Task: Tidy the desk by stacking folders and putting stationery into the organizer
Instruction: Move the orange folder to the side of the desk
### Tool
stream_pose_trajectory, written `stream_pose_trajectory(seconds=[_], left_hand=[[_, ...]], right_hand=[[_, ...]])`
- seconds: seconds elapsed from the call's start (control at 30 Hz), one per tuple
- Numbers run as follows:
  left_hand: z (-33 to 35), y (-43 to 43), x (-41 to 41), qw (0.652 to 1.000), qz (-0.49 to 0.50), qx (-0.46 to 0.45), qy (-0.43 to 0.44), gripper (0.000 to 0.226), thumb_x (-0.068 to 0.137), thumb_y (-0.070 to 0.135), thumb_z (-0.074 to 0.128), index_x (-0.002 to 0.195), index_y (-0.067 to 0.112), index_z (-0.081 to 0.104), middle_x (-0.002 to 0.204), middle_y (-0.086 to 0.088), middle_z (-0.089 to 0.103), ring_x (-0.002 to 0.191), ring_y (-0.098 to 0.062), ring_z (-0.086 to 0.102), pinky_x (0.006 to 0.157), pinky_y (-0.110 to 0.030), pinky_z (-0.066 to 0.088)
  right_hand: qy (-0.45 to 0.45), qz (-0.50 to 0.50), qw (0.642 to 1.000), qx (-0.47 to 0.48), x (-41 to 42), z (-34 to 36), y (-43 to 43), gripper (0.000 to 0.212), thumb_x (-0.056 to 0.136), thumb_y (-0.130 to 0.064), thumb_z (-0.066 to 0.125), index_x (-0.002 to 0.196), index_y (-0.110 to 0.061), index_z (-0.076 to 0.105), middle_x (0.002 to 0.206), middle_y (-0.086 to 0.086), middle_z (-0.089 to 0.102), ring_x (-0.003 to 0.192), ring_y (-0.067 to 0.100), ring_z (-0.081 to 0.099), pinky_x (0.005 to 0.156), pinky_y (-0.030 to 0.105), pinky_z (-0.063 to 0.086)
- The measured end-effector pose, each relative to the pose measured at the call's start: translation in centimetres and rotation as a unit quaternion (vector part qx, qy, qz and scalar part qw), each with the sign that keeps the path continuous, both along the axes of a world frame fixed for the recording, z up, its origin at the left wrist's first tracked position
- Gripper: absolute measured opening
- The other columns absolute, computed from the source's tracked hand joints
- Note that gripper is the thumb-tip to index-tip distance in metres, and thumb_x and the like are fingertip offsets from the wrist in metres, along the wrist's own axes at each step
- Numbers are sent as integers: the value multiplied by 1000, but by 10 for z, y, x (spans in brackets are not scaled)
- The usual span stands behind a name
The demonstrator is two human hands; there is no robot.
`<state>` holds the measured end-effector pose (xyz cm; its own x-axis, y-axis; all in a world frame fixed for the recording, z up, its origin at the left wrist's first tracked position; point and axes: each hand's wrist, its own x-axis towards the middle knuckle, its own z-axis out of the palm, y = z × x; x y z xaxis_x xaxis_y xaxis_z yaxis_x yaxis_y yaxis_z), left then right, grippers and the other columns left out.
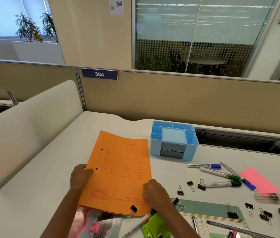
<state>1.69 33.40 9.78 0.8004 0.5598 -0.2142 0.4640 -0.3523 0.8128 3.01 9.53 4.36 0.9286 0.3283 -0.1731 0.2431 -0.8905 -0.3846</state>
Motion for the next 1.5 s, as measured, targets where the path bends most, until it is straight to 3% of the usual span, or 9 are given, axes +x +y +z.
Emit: stream_pose_trajectory(seconds=[0.1, 0.23, 0.53, 0.63, 0.77, 0.93, 1.07, 1.2, 1.5], left_hand=[[28, 1, 3, 997, -19, -62, -38, 20, 82, 0, 57, 64, 7, 57, 70, -14, 59, 67, -31, 58, 70, -44, 51], [57, -8, 4, 986, -39, -104, -124, 11, 89, 0, 52, 87, 7, 60, 74, -6, 61, 65, -23, 60, 55, -28, 46], [95, -15, -2, 964, -44, -123, -234, 24, 91, 10, 53, 114, 6, 59, 101, -11, 62, 83, -32, 63, 70, -37, 52], [101, -12, -4, 950, -37, -207, -229, 15, 92, 10, 51, 103, 11, 61, 93, -10, 65, 77, -28, 64, 64, -35, 52], [95, 6, -1, 938, -15, -283, -198, 15, 93, 12, 49, 106, 10, 57, 91, -11, 64, 75, -26, 62, 55, -34, 54], [78, 30, 9, 937, 15, -319, -145, 31, 94, 16, 49, 121, 1, 52, 103, -20, 61, 80, -30, 59, 70, -44, 49], [59, 30, 21, 950, 15, -290, -112, 29, 94, 9, 46, 122, 1, 50, 99, -18, 60, 82, -33, 58, 76, -46, 50], [35, 25, 28, 975, 37, -194, -104, 21, 90, -3, 47, 110, 2, 53, 81, -12, 59, 70, -27, 56, 48, -26, 48], [-14, 27, 64, 985, 100, -91, -107, 21, 85, -10, 49, 102, 2, 51, 95, -22, 58, 72, -32, 58, 71, -36, 48]], right_hand=[[19, -39, 997, 62, 4, 3, -1, 20, 92, -17, 37, 104, -11, 53, 124, 13, 48, 105, 23, 52, 90, 31, 43], [59, -111, 976, 175, 9, 9, 0, 49, 95, -26, 43, 140, -13, 27, 143, 11, 33, 128, 22, 40, 103, 28, 34], [104, -178, 942, 267, 20, 13, 9, 56, 94, -33, 45, 141, -10, 25, 141, 13, 40, 127, 25, 42, 99, 31, 38], [131, -185, 917, 329, 22, 20, 12, 49, 95, -33, 44, 136, -9, 35, 130, 11, 51, 114, 23, 51, 88, 28, 42], [250, -198, 811, 491, 25, 30, 10, 32, 93, -23, 50, 119, -5, 52, 94, 2, 63, 81, 14, 61, 61, 21, 55], [260, -197, 761, 561, 34, 40, 4, 22, 92, -10, 50, 114, -9, 50, 87, 9, 63, 53, 13, 67, 44, 16, 52], [212, -242, 741, 589, 45, 46, 18, 20, 94, -6, 46, 113, -8, 46, 97, 15, 59, 61, 21, 65, 41, 17, 52], [176, -283, 734, 592, 62, 47, 38, 28, 95, -5, 42, 123, -3, 43, 107, 18, 52, 82, 29, 59, 40, 19, 52], [171, -355, 715, 578, 91, 23, 74, 28, 96, -5, 39, 124, -6, 41, 113, 15, 49, 97, 35, 57, 39, 22, 53]])
